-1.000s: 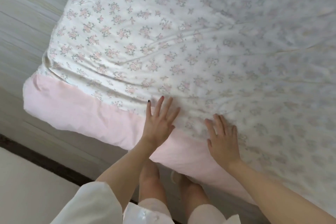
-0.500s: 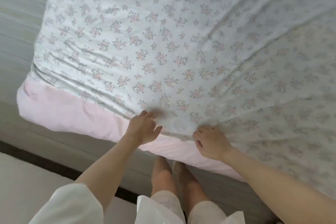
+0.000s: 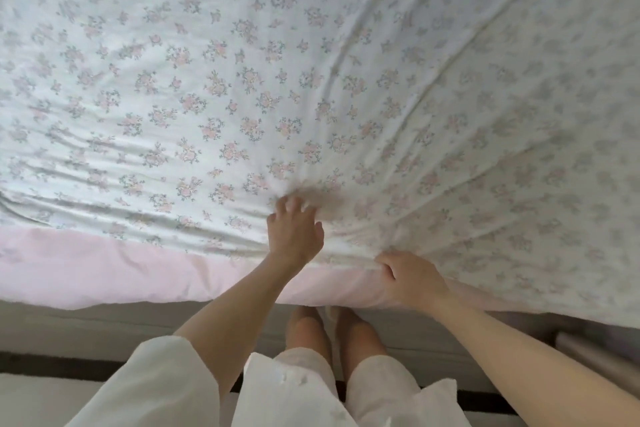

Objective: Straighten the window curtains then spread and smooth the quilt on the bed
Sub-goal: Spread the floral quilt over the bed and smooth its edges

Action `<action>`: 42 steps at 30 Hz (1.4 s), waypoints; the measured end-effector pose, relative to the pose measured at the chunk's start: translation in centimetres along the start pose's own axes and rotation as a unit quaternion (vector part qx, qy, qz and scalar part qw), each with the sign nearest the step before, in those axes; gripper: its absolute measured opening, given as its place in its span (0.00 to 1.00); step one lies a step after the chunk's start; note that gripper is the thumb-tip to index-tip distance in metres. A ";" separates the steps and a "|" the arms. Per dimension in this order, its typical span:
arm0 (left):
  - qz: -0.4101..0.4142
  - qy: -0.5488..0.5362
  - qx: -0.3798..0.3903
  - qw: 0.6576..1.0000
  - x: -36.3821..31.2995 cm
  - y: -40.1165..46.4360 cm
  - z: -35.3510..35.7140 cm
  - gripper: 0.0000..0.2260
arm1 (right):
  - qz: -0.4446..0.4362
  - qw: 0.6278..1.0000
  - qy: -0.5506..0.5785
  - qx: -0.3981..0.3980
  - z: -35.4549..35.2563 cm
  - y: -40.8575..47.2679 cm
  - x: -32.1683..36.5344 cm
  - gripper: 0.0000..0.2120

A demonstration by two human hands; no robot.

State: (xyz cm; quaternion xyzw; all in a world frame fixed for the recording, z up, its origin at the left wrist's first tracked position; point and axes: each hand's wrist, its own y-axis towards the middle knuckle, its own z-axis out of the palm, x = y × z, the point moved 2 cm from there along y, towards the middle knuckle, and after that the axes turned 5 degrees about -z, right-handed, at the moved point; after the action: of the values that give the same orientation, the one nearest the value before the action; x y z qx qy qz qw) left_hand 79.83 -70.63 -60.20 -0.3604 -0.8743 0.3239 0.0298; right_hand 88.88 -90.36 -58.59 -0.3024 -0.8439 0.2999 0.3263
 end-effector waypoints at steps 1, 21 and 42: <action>0.009 0.002 -0.012 1.000 -0.5 0.2 -0.4 0.16 | 0.016 1.000 0.008 -0.017 -0.4 -0.3 -0.4 0.15; 0.243 0.143 -0.079 0.956 -25.0 -3.5 7.9 0.19 | 0.095 0.962 -0.241 -0.081 -3.6 -6.1 -23.2 0.24; 0.272 0.052 0.014 0.961 -33.7 -6.2 13.3 0.23 | 0.116 0.966 -0.062 -0.222 -3.4 -13.6 -35.3 0.25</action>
State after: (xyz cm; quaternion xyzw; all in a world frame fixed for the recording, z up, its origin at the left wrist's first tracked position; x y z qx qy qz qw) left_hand 97.12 -103.11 -60.92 -0.6007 -0.7357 0.3128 -0.0086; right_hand 108.39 -122.86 -60.01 -0.4438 -0.8672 0.1584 0.1611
